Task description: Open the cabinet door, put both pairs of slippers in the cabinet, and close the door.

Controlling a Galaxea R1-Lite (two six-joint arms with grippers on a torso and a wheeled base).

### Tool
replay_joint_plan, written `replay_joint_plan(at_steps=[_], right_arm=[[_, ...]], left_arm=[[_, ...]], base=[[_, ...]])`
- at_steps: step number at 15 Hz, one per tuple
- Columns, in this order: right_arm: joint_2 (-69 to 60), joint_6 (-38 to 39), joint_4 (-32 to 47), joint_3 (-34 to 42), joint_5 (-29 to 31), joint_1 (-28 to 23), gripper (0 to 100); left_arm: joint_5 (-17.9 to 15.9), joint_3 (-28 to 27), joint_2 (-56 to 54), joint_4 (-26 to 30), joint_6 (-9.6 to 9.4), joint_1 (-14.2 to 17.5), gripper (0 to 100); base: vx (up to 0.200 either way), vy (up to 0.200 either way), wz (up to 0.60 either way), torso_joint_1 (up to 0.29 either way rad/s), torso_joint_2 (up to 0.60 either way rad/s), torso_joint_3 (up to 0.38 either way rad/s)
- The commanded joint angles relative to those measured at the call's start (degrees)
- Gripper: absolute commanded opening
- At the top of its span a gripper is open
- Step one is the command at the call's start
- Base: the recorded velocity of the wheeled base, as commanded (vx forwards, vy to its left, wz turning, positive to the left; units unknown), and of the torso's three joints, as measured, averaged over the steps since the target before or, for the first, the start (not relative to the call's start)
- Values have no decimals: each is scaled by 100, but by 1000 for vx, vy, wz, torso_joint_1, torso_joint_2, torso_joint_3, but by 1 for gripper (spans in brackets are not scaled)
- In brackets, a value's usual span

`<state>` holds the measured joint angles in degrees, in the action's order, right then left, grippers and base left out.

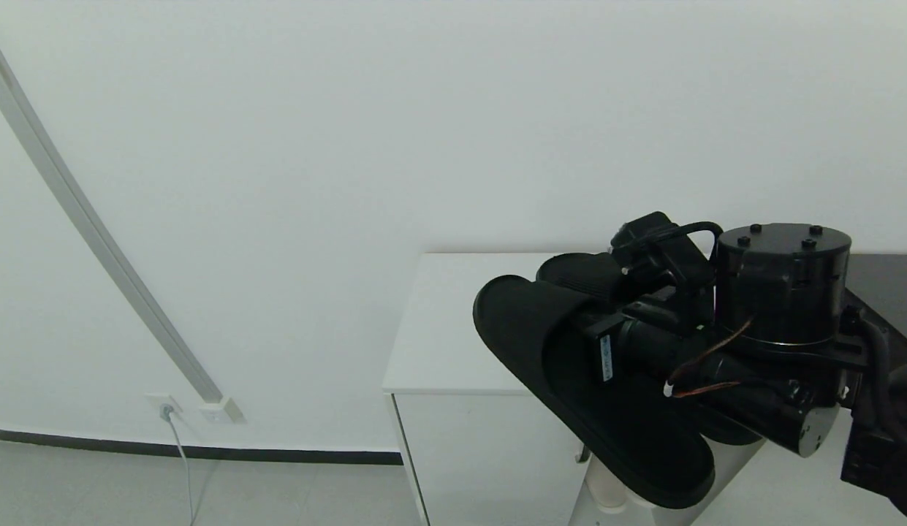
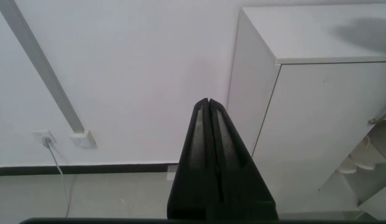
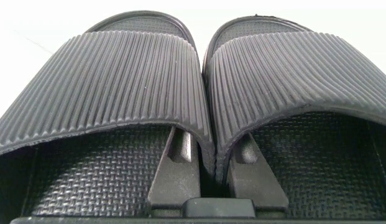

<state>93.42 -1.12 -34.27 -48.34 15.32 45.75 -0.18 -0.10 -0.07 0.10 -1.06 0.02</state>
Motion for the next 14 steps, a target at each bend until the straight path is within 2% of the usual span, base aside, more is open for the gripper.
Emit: replay_joint_plan(at_steps=[1, 3, 9, 12, 14], right_arm=[[-87, -2, -10, 35, -56, -31, 0], [-87, -2, -10, 35, -126, -93, 0], [-16, 7, 8, 52, -249, -189, 0], [-25, -2, -1, 175, -803, -435, 0], [-96, -2, -10, 290, -1137, -497, 0]], left_arm=[[1, 1, 7, -1, 1, -2, 0], [1, 1, 7, -1, 1, 6, 0], [1, 1, 7, -1, 9, -2, 0], [9, 1, 7, -1, 9, -2, 0], [18, 1, 7, -1, 9, 6, 0]], base=[[0, 0, 0, 0, 0, 0], [0, 0, 0, 0, 0, 0], [-200, 0, 0, 4, 5, 2], [-200, 0, 0, -2, 1, 1], [0, 0, 0, 0, 0, 0]])
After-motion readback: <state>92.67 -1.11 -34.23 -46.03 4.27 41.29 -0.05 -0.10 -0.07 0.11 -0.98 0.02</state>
